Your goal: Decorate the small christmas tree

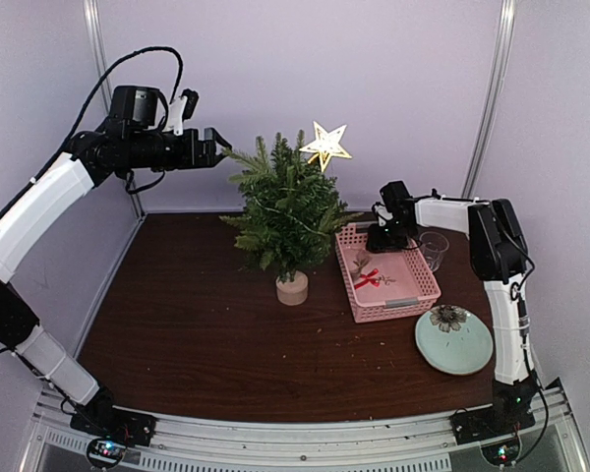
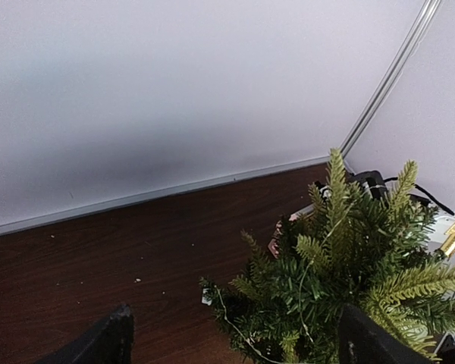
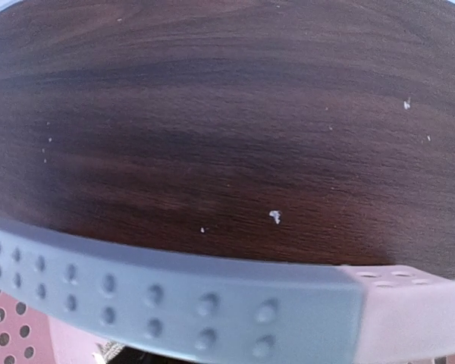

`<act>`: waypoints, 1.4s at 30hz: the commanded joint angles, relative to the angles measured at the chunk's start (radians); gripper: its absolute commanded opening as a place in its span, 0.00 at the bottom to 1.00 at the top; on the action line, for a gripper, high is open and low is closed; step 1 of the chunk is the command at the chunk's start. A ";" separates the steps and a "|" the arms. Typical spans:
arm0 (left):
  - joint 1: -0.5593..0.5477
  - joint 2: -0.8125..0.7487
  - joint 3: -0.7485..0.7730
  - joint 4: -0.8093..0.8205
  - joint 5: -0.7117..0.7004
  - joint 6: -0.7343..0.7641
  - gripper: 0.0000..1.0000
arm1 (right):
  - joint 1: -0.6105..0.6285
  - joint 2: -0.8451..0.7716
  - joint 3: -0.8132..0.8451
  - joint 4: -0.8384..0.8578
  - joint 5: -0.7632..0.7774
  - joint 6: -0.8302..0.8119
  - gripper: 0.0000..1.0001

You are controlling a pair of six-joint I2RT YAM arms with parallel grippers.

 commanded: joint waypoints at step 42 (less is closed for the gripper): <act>-0.191 -0.494 -0.532 0.201 0.200 0.362 0.68 | 0.187 -1.114 -0.483 0.079 -0.646 0.030 0.31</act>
